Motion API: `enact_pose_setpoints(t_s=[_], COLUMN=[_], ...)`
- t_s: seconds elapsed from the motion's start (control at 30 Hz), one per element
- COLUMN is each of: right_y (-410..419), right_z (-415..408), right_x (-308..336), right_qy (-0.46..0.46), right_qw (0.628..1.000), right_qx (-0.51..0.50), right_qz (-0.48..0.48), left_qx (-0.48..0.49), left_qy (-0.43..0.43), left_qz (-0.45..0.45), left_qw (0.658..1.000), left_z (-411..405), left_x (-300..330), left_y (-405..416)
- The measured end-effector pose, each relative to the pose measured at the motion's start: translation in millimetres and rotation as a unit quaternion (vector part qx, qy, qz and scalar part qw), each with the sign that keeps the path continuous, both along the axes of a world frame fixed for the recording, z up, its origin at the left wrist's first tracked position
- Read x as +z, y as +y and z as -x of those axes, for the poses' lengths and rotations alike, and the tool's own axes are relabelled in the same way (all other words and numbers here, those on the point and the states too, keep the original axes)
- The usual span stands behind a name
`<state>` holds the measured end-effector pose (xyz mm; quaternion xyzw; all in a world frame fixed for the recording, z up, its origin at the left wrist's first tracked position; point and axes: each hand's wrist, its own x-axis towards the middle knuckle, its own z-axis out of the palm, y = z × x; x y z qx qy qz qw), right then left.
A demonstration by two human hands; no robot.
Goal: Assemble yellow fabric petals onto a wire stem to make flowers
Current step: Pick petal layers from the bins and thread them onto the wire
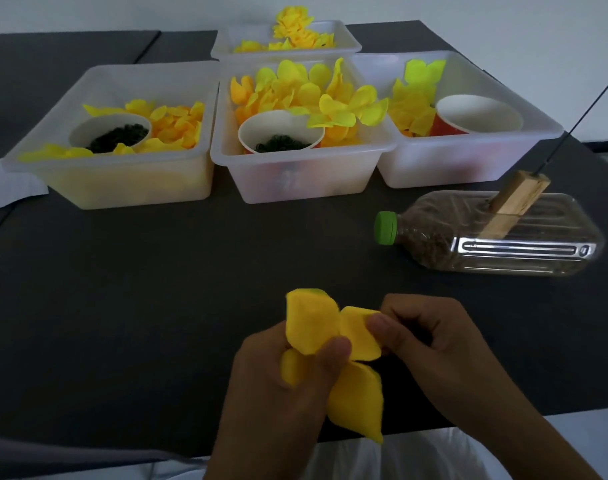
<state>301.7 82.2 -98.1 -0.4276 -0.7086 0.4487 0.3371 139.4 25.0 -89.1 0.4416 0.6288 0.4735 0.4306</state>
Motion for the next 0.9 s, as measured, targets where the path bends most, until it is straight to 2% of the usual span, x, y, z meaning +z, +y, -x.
enact_pose_setpoints(t_s=[0.1,0.17,0.23,0.37,0.43,0.53,0.67,0.77,0.83,0.9], right_y=[-8.0,-16.9,-20.7,-13.4,-17.3,-26.0,-10.7,-4.0,-2.7,0.7], right_z=[6.4,12.2,12.5,-0.6,-0.9,5.0,-9.4,-13.8,-8.7,-7.2], right_x=[-1.9,-1.3,0.2,5.0,6.0,9.2,18.8,19.5,18.4,16.9], right_qy=[-0.01,0.011,0.013,0.06,0.073,0.063,0.104,0.061,0.043,0.044], right_qw=[0.998,0.997,0.997,0.998,0.997,0.994,0.993,0.992,0.991,0.989], right_qx=[-0.047,-0.016,0.016,-0.004,0.001,0.043,0.054,0.099,0.12,0.132], right_qz=[-0.044,-0.08,-0.076,-0.013,-0.027,-0.073,0.017,0.041,0.037,0.042], left_qx=[0.029,-0.002,-0.027,-0.06,-0.032,-0.03,-0.073,-0.071,-0.098,-0.137], left_qy=[0.058,0.081,0.084,-0.052,-0.08,-0.027,-0.054,0.013,0.068,0.081], left_qz=[-0.011,-0.001,0.002,-0.031,-0.028,-0.014,-0.039,-0.045,-0.054,-0.047], left_qw=[0.998,0.997,0.996,0.996,0.996,0.999,0.995,0.996,0.991,0.986], left_z=[-6.0,-9.7,-9.3,-0.9,-0.5,-1.7,5.7,13.5,19.1,23.9], left_x=[-0.1,0.8,3.3,15.3,14.0,11.7,23.8,20.2,18.1,16.0], left_y=[1.8,5.4,6.0,-6.4,-7.7,-5.0,-7.5,-5.0,0.6,4.9])
